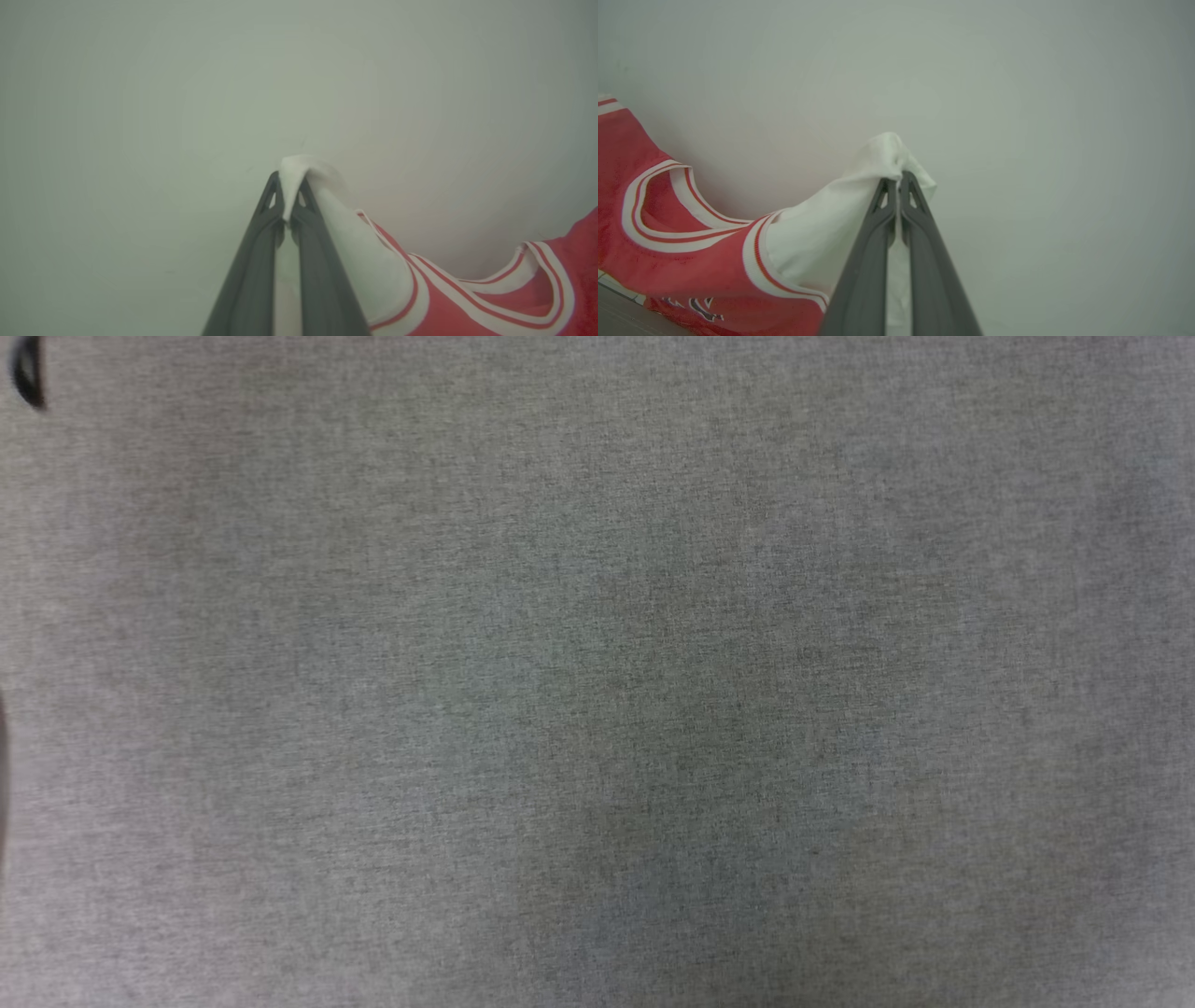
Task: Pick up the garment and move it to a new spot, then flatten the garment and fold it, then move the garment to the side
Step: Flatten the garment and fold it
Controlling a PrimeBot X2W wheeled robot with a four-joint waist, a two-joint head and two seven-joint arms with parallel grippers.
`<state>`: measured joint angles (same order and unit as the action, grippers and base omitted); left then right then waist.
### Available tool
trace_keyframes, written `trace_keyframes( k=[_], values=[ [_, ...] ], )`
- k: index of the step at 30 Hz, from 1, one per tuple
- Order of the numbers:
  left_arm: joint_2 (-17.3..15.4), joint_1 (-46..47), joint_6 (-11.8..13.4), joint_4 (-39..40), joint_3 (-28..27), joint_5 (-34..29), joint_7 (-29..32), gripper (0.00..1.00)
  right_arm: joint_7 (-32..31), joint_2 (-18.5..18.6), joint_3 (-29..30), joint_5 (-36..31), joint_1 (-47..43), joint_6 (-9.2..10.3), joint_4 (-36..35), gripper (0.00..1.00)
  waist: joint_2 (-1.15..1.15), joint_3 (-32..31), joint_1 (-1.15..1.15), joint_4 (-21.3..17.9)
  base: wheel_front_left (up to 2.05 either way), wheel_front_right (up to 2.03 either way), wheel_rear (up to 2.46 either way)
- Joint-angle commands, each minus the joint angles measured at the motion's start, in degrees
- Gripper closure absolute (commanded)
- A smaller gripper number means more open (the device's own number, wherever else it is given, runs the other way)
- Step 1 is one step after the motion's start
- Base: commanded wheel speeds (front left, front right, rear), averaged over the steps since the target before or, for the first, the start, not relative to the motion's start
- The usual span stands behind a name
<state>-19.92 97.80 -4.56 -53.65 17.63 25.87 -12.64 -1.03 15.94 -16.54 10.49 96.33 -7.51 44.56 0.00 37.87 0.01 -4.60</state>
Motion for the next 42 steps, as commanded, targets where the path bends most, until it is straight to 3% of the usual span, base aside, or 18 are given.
trace_keyframes(
  k=[1,10,17,21,30,40,42],
  values=[
    [0.22,-1.00,-0.46,-0.77,-0.21,0.47,-0.37,1.00,0.75,-0.28,-0.36,0.48,-0.35,0.04,0.81,1.00,0.00,-0.27,-0.01,0.23,0.00,0.00,0.00],
    [1.99,-11.64,-2.18,-4.29,-0.70,4.21,-1.91,1.00,3.38,-1.83,-4.71,5.83,-9.15,0.04,4.90,1.00,0.00,-6.75,-0.01,1.42,0.00,0.00,0.00],
    [3.17,-29.00,-2.78,-0.49,-1.65,7.96,-2.54,1.00,5.28,0.73,-8.74,11.54,-25.12,0.04,0.47,1.00,0.00,-16.12,-0.01,2.47,0.00,0.00,0.00],
    [2.05,-40.89,-2.62,5.10,-3.87,9.55,-2.64,1.00,4.67,2.77,-10.22,14.32,-35.89,0.04,-4.43,1.00,0.00,-21.17,-0.01,2.33,0.00,0.00,0.00],
    [0.20,-70.36,2.70,22.74,-7.35,10.88,-1.83,1.00,1.10,6.31,-7.10,17.03,-61.61,0.03,-17.82,1.00,0.00,-30.76,-0.01,2.34,0.00,0.00,0.00],
    [-1.47,-99.43,12.98,42.96,-8.16,12.26,5.62,1.00,-6.35,2.57,2.96,13.82,-90.52,0.03,-34.32,1.00,0.00,-37.09,-0.01,3.23,0.00,0.00,0.00],
    [-1.45,-101.93,13.84,44.21,-8.18,12.53,6.32,1.00,-7.28,1.99,3.76,13.31,-93.42,0.03,-35.73,1.00,0.00,-37.76,-0.01,3.40,0.00,0.00,0.00]
  ],
)
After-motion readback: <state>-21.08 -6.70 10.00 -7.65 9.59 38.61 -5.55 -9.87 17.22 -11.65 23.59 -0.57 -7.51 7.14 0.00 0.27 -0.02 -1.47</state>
